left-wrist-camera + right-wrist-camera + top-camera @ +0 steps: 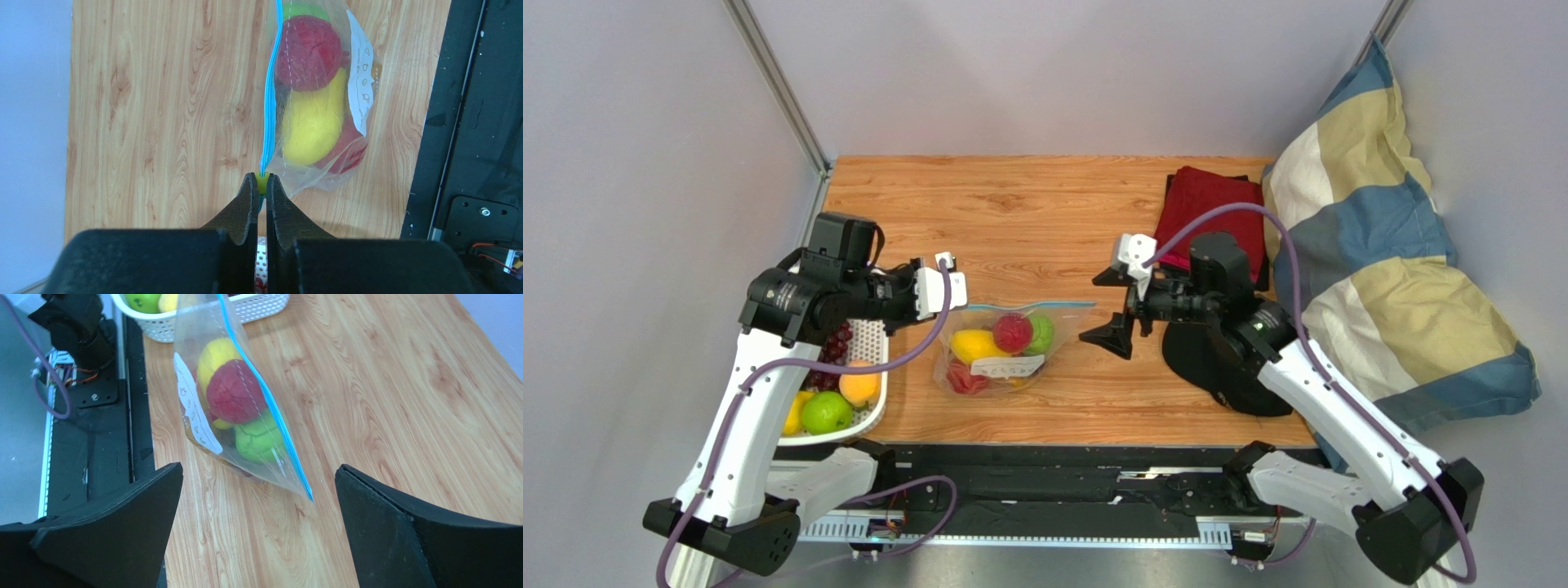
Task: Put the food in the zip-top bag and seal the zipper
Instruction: Zip the zipper food storage bag at the center of the board, then place the zipper food storage bag at the center of the board.
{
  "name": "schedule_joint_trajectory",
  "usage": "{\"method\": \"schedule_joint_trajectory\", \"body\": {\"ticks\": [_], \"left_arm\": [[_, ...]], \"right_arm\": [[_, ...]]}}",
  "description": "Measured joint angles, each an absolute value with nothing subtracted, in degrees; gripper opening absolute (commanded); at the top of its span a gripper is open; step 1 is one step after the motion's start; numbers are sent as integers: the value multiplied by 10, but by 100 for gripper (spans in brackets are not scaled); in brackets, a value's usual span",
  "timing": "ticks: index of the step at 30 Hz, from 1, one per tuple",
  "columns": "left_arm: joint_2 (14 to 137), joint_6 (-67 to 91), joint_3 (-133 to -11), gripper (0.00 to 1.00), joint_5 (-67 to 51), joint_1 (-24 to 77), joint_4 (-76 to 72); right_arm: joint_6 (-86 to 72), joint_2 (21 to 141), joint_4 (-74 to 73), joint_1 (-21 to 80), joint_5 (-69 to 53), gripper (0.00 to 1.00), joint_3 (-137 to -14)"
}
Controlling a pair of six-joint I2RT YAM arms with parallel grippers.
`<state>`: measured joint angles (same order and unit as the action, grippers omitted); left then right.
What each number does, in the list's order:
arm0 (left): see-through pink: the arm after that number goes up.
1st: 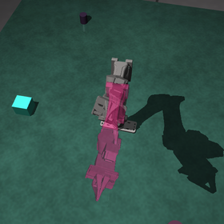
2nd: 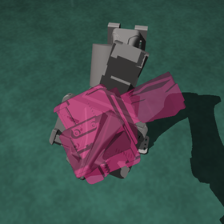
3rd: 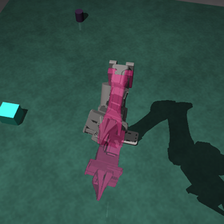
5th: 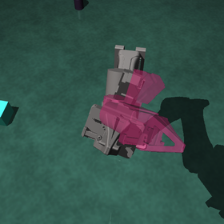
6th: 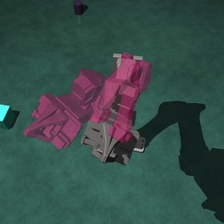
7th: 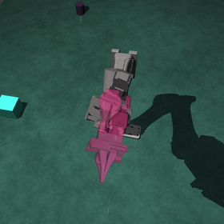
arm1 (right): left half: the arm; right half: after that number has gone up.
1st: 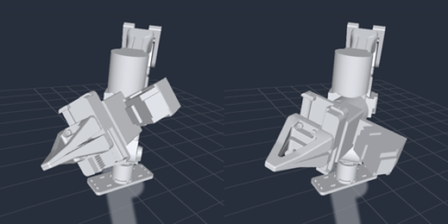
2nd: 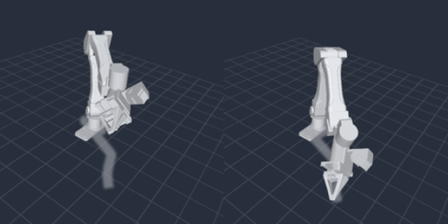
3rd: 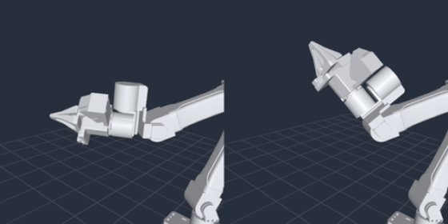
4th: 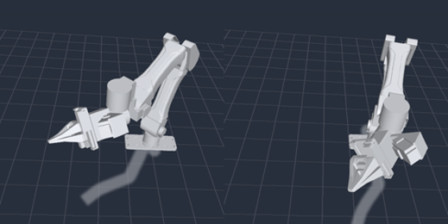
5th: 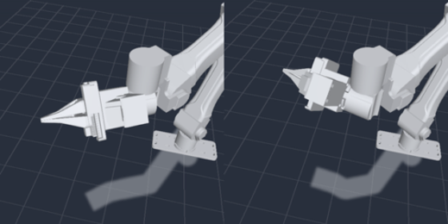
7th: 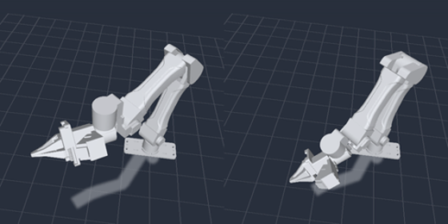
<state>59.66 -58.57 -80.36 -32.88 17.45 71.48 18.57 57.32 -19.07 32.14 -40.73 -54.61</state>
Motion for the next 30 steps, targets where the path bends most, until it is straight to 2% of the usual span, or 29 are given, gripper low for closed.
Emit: {"method": "schedule_joint_trajectory", "body": {"ticks": [5, 9, 12, 13, 14, 16, 17, 23, 30], "left_arm": [[596, -583, -800, 0, -329, 178, 714], [595, -581, -796, 0, -330, 179, 712], [590, -579, -790, 0, -331, 179, 709], [588, -578, -787, 0, -332, 179, 708], [585, -578, -783, 0, -332, 179, 707], [578, -577, -776, 0, -332, 179, 705], [575, -575, -774, 0, -332, 179, 705], [566, -548, -773, 0, -340, 180, 695], [524, -507, -755, 0, -379, 190, 682]], "right_arm": [[255, 645, -204, 386, -403, 99, -584], [300, 698, -202, 395, -381, 98, -584], [320, 728, -198, 394, -359, 90, -584], [324, 732, -196, 394, -355, 83, -584], [331, 738, -194, 394, -348, 59, -583], [341, 739, -194, 394, -344, 28, -582], [338, 739, -197, 394, -344, 0, -582], [326, 707, -233, 395, -342, 0, -580], [295, 573, -311, 409, -347, 0, -587]]}}
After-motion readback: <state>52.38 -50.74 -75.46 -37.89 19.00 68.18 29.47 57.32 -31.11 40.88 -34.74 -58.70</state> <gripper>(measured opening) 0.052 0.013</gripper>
